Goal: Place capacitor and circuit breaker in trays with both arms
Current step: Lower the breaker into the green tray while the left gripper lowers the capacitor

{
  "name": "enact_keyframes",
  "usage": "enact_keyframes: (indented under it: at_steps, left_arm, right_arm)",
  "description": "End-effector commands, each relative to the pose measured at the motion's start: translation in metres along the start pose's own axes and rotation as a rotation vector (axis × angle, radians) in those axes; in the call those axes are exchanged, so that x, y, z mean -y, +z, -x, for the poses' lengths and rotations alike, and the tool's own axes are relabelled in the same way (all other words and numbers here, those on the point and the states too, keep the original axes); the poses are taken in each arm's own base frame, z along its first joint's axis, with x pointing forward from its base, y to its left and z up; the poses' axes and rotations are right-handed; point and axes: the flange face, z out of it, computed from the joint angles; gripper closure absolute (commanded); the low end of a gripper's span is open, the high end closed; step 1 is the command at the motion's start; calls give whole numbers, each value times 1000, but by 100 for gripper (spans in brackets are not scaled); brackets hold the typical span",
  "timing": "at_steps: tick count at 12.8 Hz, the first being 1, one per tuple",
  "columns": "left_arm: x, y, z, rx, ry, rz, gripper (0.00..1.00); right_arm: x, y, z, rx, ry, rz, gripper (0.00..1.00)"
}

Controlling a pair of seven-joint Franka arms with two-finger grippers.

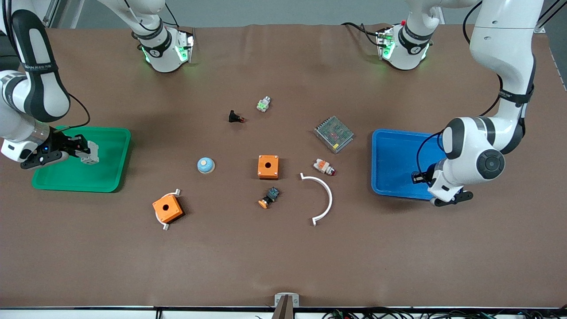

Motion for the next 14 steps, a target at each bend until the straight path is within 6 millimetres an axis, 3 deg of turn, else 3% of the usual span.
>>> enact_keyframes:
  at_steps: [1,3,5,7,8,9,10,12,14]
  left_arm:
    - [4,4,7,-4,23,-15,87]
    - [4,4,6,-8,31,-23,60]
    - [1,6,5,-8,34,-24,43]
    - [1,-4,3,-25,32,-19,26]
    - [-1,-13,0,-37,35,-14,21]
    - [-5,-26,-3,-58,38,-7,7]
    - [-12,-39,-7,-84,42,0,0]
    - [-25,-67,-13,-137,60,14,0]
    - [-39,-110,-21,-164,74,24,0]
  right_arm:
    - [4,5,0,-55,15,5,99]
    - [16,20,-6,-26,83,-12,99]
    - [26,32,-11,2,107,-17,99]
    - [25,40,-12,45,94,26,99]
    - [25,42,-13,63,100,52,99]
    - [25,43,-12,80,111,72,99]
    - [24,42,-12,84,110,83,98]
    - [15,38,-11,78,118,92,97]
    - [3,36,-8,77,124,104,95]
